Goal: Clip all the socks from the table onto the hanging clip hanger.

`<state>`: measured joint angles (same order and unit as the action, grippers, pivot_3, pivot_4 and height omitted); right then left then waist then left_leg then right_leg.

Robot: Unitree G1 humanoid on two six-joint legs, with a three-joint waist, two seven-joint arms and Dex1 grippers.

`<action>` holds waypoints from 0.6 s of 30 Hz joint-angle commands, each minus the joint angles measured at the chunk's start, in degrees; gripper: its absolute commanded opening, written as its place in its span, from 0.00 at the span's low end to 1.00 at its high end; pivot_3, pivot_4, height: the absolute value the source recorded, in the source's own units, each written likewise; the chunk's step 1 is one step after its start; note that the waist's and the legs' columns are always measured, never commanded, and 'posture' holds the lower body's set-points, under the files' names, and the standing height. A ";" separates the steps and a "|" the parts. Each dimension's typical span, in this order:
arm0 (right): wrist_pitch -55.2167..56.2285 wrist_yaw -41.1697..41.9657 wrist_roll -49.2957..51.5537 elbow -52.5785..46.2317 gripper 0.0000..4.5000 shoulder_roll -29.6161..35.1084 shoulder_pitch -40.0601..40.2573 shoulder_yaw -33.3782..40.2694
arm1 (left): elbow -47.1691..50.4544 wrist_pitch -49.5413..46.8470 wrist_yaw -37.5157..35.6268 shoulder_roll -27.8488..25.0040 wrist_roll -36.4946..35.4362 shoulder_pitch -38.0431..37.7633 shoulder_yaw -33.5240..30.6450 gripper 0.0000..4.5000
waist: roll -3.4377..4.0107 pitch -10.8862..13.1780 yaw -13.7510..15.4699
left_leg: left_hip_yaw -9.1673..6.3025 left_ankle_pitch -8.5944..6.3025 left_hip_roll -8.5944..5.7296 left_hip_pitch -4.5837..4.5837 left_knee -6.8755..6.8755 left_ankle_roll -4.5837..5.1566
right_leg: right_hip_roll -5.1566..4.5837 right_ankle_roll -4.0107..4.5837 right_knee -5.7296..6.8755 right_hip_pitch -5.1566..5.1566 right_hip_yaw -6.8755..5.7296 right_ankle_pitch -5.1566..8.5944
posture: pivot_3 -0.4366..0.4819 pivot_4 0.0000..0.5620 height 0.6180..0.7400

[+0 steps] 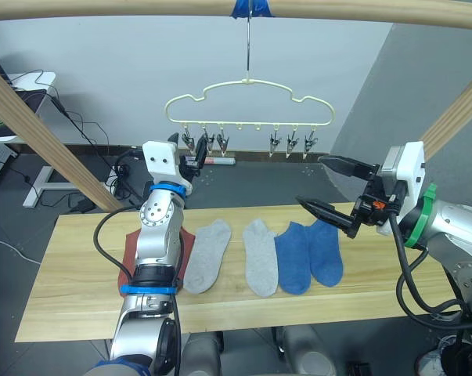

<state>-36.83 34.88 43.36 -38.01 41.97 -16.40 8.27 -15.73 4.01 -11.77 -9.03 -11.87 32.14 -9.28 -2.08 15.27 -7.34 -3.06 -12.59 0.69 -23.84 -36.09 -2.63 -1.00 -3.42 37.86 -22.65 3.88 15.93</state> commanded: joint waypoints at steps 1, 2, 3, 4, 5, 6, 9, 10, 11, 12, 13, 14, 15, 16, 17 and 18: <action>1.07 -0.08 0.31 -1.88 1.00 -0.01 0.18 1.73 | 3.41 1.38 0.51 -0.22 0.69 1.05 0.33 0.56 | 0.00 0.00 -0.13 | 0.00 0.00 0.00 0.00 0.00 0.00 | 0.00 0.00 0.00 0.00 0.00 0.00 | 0.16 0.51 1.00; 1.07 -0.07 0.32 -1.86 1.00 -0.02 0.18 1.71 | 3.51 1.49 0.53 -0.22 0.82 1.09 0.37 0.49 | 0.00 0.00 -0.20 | 0.00 0.00 0.00 0.00 0.00 0.00 | 0.00 0.00 0.00 0.00 0.00 0.00 | 0.16 0.51 1.00; 1.07 -0.06 0.32 -1.84 1.00 -0.03 0.17 1.69 | 3.60 1.56 0.55 -0.21 0.93 1.09 0.37 0.43 | 0.00 0.00 -0.28 | 0.00 0.00 0.00 0.00 0.00 0.00 | 0.00 0.00 0.00 0.00 0.00 0.00 | 0.16 0.51 1.00; 1.06 -0.05 0.33 -1.83 1.00 -0.04 0.17 1.67 | 3.68 1.61 0.54 -0.20 1.02 1.09 0.37 0.36 | 0.00 0.01 -0.36 | 0.00 0.00 0.00 0.00 0.00 0.00 | 0.00 0.00 0.00 0.00 0.00 0.00 | 0.16 0.51 1.00; 1.04 -0.05 0.34 -1.83 1.00 -0.04 0.16 1.65 | 3.75 1.70 0.54 -0.26 1.20 1.06 0.40 0.30 | 0.00 0.01 -0.46 | 0.00 0.00 0.00 -0.01 0.00 0.00 | 0.00 0.00 0.00 0.00 0.00 0.00 | 0.16 0.51 1.00; 1.04 -0.02 0.36 -1.82 1.00 -0.04 0.19 1.65 | 3.83 1.78 0.55 -0.31 1.39 1.00 0.43 0.23 | 0.00 0.01 -0.54 | 0.00 0.00 0.00 -0.01 0.00 0.00 | 0.00 0.00 0.00 0.00 0.00 0.00 | 0.17 0.51 1.00; 0.99 0.05 0.39 -1.81 1.00 -0.02 0.23 1.59 | 4.19 1.78 0.56 -0.46 1.81 0.63 0.46 0.14 | 0.00 0.01 -0.64 | 0.00 0.00 0.00 0.00 0.00 0.00 | 0.00 0.00 0.00 -0.01 0.00 0.00 | 0.17 0.51 1.00; 0.98 0.06 0.39 -1.80 1.00 -0.01 0.21 1.55 | 4.33 1.74 0.53 -0.48 1.90 0.50 0.45 0.10 | 0.00 0.01 -0.64 | 0.00 0.00 0.00 0.00 0.00 0.00 | 0.00 0.00 0.00 -0.01 0.00 0.00 | 0.17 0.51 1.00; 0.98 0.06 0.39 -1.80 1.00 -0.03 0.18 1.52 | 4.46 1.71 0.48 -0.49 1.99 0.39 0.45 0.07 | 0.00 0.01 -0.64 | 0.00 0.00 0.00 0.00 0.00 0.00 | 0.00 0.00 0.01 -0.01 0.01 0.00 | 0.17 0.51 1.00; 0.98 0.06 0.38 -1.78 1.00 -0.05 0.15 1.47 | 4.60 1.76 0.51 -0.58 2.24 0.27 0.47 0.06 | 0.01 0.01 -0.64 | 0.00 0.00 0.00 0.00 0.00 0.00 | 0.00 0.00 0.01 -0.01 0.01 0.00 | 0.17 0.51 1.00; 1.05 0.12 0.31 -1.71 1.00 -0.06 0.16 1.43 | 4.65 1.78 0.55 -0.58 2.38 0.19 0.47 0.06 | 0.00 0.01 -0.64 | 0.00 0.00 0.00 0.00 0.00 0.00 | 0.00 0.00 0.01 -0.01 0.01 0.00 | 0.17 0.50 1.00; 1.10 0.16 0.26 -1.66 1.00 -0.08 0.16 1.38 | 4.71 1.84 0.59 -0.62 2.53 0.06 0.46 0.06 | 0.00 0.01 -0.64 | 0.00 0.00 0.00 0.00 0.00 0.00 | 0.00 0.00 0.01 -0.01 0.01 0.00 | 0.17 0.50 1.00; 1.13 0.19 0.23 -1.62 1.00 -0.09 0.16 1.35 | 4.73 1.87 0.63 -0.65 2.62 -0.03 0.43 0.06 | 0.00 0.01 -0.63 | 0.00 0.00 0.00 -0.01 0.00 0.00 | 0.00 0.00 0.01 -0.01 0.01 0.00 | 0.17 0.50 1.00; 1.15 0.21 0.20 -1.60 1.00 -0.10 0.15 1.32 | 4.75 1.88 0.60 -0.68 2.64 -0.13 0.38 0.06 | 0.00 0.01 -0.64 | 0.00 0.00 0.00 -0.01 0.00 0.00 | 0.00 0.00 0.01 -0.01 0.01 0.00 | 0.17 0.50 1.00; 1.15 0.22 0.19 -1.60 1.00 -0.10 0.14 1.30 | 4.78 1.89 0.59 -0.72 2.68 -0.20 0.33 0.06 | 0.00 0.01 -0.64 | 0.00 0.00 0.00 -0.01 0.00 0.00 | 0.00 0.00 0.01 -0.01 0.01 0.00 | 0.17 0.50 1.00; 1.15 0.22 0.17 -1.59 1.00 -0.10 0.13 1.27 | 4.82 1.90 0.58 -0.78 2.76 -0.28 0.32 0.06 | 0.00 0.01 -0.64 | 0.00 0.00 0.00 -0.01 0.00 0.00 | 0.00 0.00 0.01 -0.01 0.01 0.00 | 0.17 0.50 1.00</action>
<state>-36.82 34.93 43.35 -38.01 41.96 -16.37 8.27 -13.55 4.34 -11.62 -9.27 -9.67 31.88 -9.19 -2.07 15.28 -7.97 -3.06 -12.59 0.69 -23.85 -36.09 -2.63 -1.00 -3.42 37.86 -22.66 3.88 15.93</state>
